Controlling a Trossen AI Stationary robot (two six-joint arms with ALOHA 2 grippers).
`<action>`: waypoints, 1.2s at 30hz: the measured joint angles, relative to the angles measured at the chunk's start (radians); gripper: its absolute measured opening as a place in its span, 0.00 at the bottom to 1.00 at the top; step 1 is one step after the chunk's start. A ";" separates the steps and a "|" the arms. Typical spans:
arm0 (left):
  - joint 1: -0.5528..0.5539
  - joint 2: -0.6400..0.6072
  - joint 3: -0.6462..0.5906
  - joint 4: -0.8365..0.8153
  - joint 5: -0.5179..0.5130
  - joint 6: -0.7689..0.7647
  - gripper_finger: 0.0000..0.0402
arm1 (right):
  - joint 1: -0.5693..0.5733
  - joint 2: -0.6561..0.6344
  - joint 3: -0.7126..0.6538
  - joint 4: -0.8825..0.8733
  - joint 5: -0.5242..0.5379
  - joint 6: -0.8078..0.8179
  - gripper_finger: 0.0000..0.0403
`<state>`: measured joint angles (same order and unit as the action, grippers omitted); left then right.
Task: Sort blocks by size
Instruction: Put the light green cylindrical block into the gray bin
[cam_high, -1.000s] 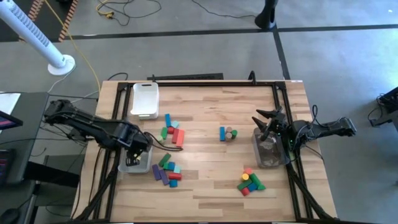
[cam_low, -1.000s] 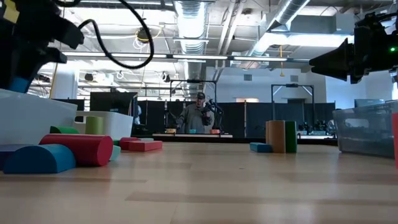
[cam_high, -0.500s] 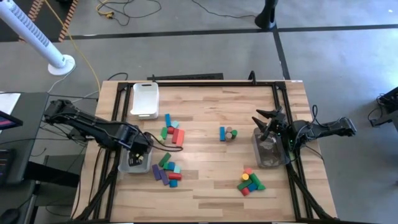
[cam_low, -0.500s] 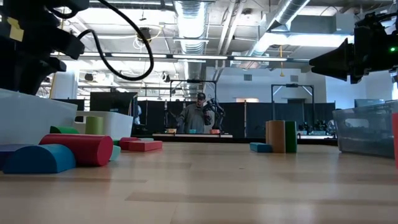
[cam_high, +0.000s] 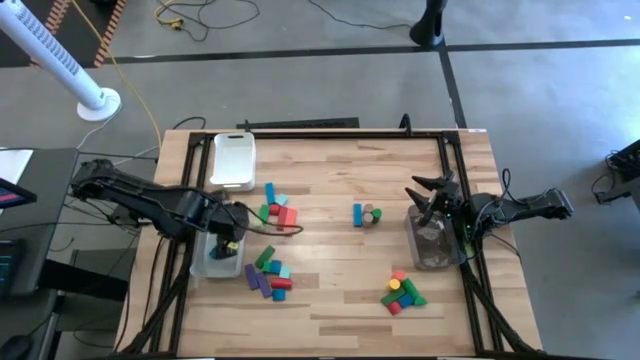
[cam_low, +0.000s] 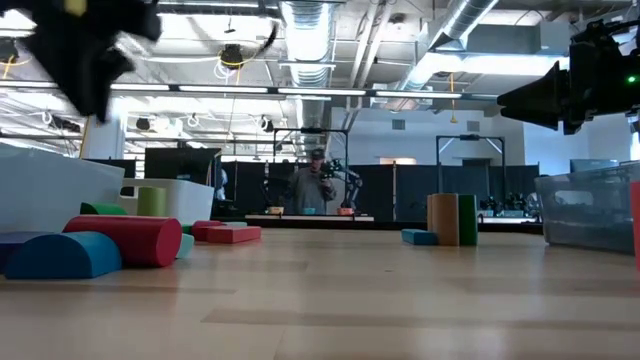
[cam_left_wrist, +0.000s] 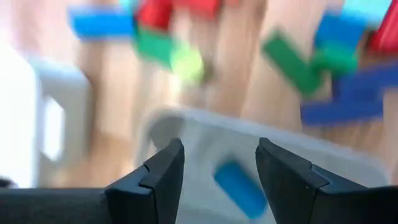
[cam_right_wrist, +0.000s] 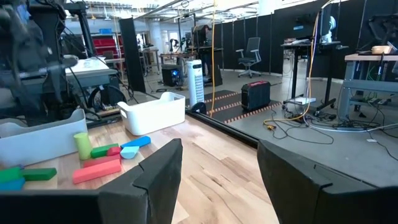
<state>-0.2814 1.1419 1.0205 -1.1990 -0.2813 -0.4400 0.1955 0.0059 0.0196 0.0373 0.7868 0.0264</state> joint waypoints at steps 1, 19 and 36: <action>0.001 0.000 0.015 0.025 -0.030 0.028 0.47 | 0.000 0.000 0.000 0.000 0.000 0.000 0.59; 0.286 0.233 0.020 0.184 0.088 0.365 0.55 | 0.000 0.000 0.000 0.000 0.000 0.000 0.59; 0.352 0.351 0.019 0.202 0.215 0.429 0.69 | 0.000 0.000 0.000 0.000 0.000 0.000 0.59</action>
<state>0.0711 1.4925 1.0397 -0.9975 -0.0661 -0.0113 0.1957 0.0059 0.0196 0.0376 0.7866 0.0269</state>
